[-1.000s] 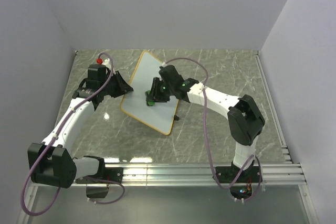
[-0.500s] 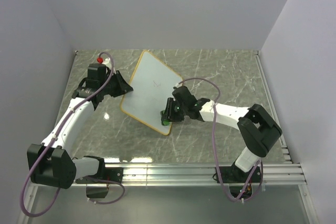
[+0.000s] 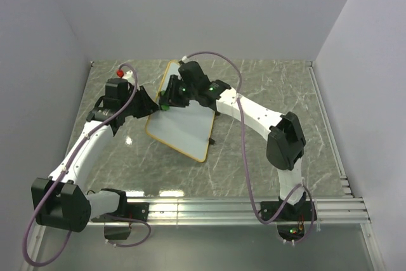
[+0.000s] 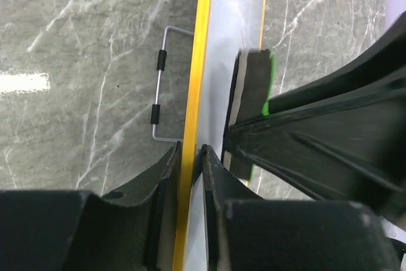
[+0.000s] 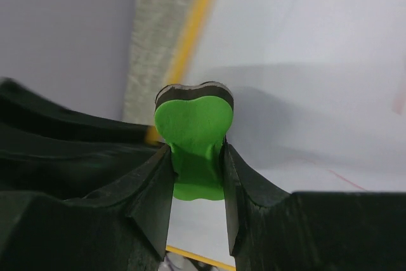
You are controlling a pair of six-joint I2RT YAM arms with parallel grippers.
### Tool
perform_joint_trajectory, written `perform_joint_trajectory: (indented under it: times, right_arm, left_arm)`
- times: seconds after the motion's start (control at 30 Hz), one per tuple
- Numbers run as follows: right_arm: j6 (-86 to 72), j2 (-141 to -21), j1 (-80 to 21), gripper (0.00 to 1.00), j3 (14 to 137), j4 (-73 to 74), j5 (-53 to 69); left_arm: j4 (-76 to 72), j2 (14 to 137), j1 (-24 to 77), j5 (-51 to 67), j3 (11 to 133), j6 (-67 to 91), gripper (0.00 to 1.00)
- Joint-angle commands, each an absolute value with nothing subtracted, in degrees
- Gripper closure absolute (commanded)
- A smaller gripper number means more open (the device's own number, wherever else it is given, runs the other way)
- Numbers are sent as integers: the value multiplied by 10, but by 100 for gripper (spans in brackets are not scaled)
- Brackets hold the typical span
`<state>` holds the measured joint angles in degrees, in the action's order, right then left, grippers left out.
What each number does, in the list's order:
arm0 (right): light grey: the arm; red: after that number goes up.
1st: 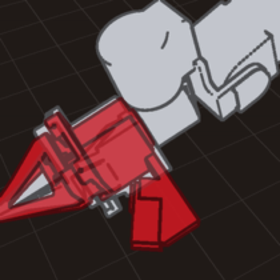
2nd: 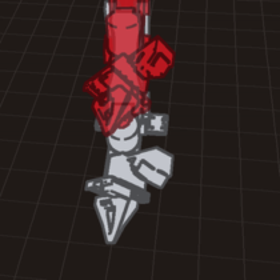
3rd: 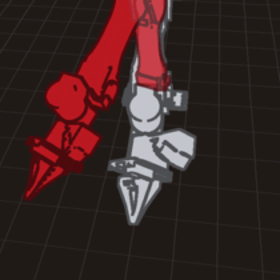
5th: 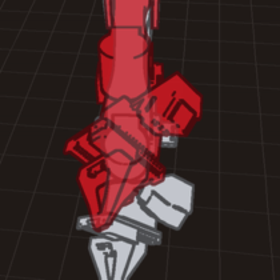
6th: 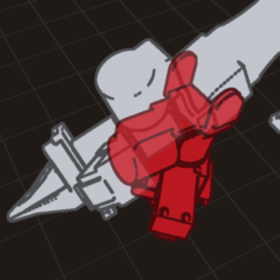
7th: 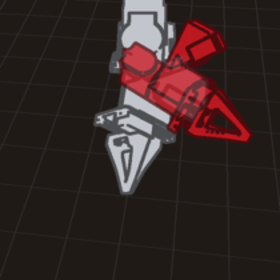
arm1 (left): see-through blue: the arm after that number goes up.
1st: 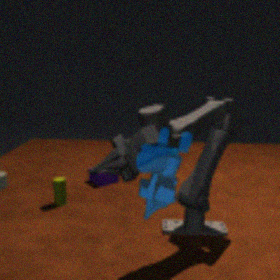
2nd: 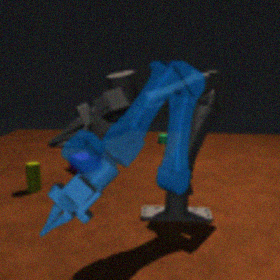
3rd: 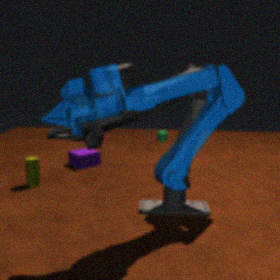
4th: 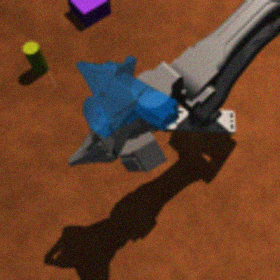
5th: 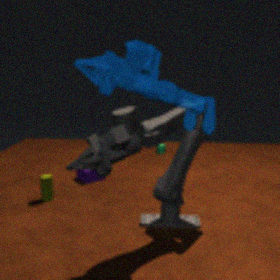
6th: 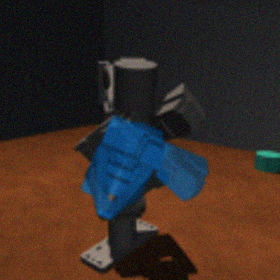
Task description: Erase the whiteboard
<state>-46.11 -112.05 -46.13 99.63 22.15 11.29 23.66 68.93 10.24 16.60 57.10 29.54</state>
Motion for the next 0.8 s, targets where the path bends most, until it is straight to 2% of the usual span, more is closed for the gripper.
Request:
perform_joint_trajectory:
  times: [0.0, 0.1, 0.33, 0.5, 0.77]
  right_arm:
    - [-483, -1150, -476, 100, 1066, 252, 120]
    - [-490, -1143, -483, 100, 1047, 240, 116]
    - [-487, -1086, -468, 100, 812, 181, 100]
    - [-490, -1061, -422, 100, 674, 162, 87]
    - [-475, -1083, -414, 100, 640, 200, 73]
  left_arm:
    - [259, 687, 114, 143, 553, 294, 100]
    - [261, 687, 117, 140, 553, 293, 100]
    - [277, 688, 117, 134, 570, 279, 100]
    - [284, 685, 117, 136, 579, 274, 100]
    - [289, 689, 117, 139, 589, 263, 100]
